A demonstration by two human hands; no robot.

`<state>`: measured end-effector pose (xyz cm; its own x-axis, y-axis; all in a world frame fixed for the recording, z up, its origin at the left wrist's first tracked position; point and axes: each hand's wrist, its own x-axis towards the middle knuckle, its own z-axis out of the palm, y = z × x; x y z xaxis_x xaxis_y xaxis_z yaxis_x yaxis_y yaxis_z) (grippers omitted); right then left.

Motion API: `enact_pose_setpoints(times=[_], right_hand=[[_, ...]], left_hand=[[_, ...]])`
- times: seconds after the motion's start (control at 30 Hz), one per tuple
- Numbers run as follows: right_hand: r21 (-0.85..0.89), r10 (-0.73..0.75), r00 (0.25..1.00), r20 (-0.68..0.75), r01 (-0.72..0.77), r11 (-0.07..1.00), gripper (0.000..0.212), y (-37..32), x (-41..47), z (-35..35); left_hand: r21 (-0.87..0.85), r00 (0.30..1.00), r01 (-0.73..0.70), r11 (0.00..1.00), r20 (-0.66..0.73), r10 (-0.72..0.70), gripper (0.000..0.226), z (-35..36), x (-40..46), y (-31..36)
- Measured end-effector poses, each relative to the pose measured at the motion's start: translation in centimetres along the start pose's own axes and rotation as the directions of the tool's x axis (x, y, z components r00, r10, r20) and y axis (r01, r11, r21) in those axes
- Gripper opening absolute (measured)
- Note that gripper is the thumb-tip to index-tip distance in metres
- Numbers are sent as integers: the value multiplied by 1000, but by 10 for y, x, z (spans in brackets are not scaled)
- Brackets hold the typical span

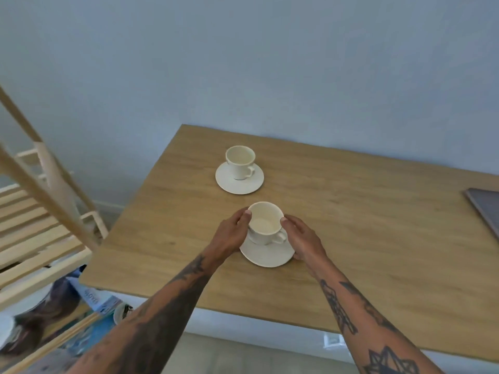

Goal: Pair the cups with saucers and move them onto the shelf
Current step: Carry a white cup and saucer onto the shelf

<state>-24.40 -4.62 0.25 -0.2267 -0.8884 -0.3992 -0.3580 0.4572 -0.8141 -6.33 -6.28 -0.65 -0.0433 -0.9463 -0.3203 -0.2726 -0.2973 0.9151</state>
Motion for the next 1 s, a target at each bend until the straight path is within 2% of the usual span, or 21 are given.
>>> enact_pose_setpoints(times=[0.07, 0.13, 0.3, 0.5, 0.67, 0.77, 0.9, 1.0], right_hand=[[61, -8, 1000, -29, 10, 998, 10, 5, 1, 4], [96, -9, 998, -59, 15, 995, 6, 8, 1, 4], [104, -2, 999, -40, 6, 995, 8, 6, -11, -1], [102, -83, 996, 11, 82, 991, 14, -9, -46, -3], [108, -206, 973, 103, 195, 975, 10, -34, -90, 15], [95, -280, 942, 185, 266, 959, 11, -53, -118, 43], [102, -380, 869, 317, 367, 925, 16, -76, -166, 97], [102, -433, 802, 412, 432, 896, 14, -87, -199, 144]], left_hand=[[-13, 1000, 14, 1000, -23, -15, 40, 2, 3, -1], [-31, 999, 40, 999, -33, -41, 39, 4, 4, -1], [-70, 997, 53, 996, -59, -58, 36, 8, -11, -2], [-138, 987, 27, 990, -152, -48, 37, -6, -57, 8], [-171, 965, -18, 985, -261, -28, 35, -43, -120, 12], [-173, 930, -28, 984, -367, -38, 35, -76, -158, 6], [-183, 830, -25, 983, -552, -81, 30, -130, -214, -16], [-213, 759, -3, 977, -637, -137, 46, -168, -257, -39]])
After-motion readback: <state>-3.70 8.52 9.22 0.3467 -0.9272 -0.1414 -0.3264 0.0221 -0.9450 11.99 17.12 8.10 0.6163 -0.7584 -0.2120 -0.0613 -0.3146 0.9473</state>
